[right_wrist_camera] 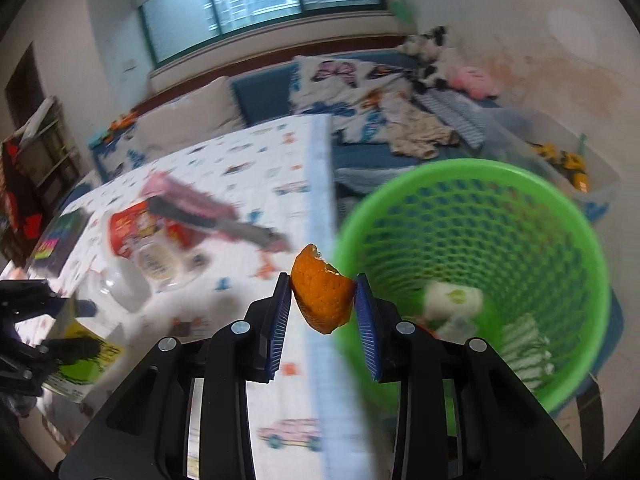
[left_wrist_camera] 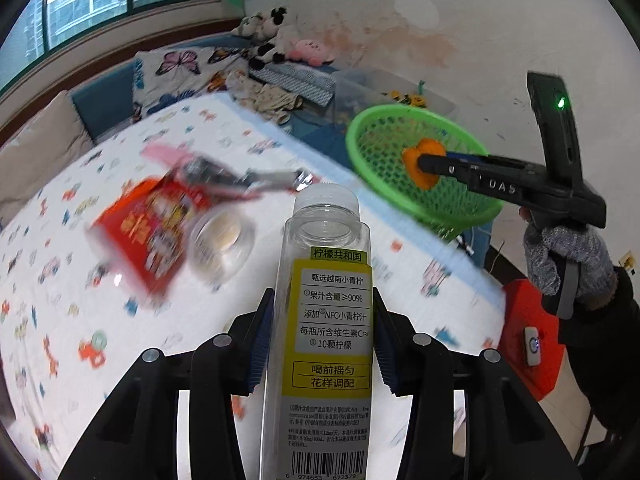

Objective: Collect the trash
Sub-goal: 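Drop the orange peel and the bottle into the green basket with both grippers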

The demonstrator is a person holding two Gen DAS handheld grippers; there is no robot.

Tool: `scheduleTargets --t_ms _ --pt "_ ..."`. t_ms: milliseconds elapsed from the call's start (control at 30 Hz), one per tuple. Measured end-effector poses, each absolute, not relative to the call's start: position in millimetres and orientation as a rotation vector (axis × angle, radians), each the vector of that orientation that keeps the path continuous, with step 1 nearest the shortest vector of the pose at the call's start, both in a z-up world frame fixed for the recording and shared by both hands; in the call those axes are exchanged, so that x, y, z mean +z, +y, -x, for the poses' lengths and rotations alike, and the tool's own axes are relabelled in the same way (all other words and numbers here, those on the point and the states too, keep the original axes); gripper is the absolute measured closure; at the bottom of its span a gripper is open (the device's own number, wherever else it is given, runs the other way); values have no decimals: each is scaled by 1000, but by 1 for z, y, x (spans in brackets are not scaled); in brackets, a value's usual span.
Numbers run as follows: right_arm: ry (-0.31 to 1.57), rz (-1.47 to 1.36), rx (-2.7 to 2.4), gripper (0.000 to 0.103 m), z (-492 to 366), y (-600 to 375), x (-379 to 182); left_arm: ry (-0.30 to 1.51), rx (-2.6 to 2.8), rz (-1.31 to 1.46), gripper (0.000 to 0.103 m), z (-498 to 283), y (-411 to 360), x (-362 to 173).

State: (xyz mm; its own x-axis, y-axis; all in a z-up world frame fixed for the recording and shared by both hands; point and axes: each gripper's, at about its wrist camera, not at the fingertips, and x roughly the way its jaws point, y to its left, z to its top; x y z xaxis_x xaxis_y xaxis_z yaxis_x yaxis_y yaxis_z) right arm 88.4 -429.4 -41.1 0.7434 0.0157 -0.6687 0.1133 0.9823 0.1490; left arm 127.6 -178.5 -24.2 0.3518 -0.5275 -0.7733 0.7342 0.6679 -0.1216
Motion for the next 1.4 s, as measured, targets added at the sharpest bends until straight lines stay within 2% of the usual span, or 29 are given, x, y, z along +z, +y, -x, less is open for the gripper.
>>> scheduleTargets --t_ms 433,500,933,1400 --pt "761 -311 -200 66 -69 -514 -66 868 -934 -290 59 -145 -278 0" --pt "755 -330 -206 60 -66 -520 -67 876 -945 -287 59 -150 -293 1" --pt "690 -342 -237 39 -30 -532 -56 945 -975 -335 59 -173 -388 -15" --pt "685 -396 -252 36 -7 -540 -65 1099 -948 -342 58 -190 -447 -54"
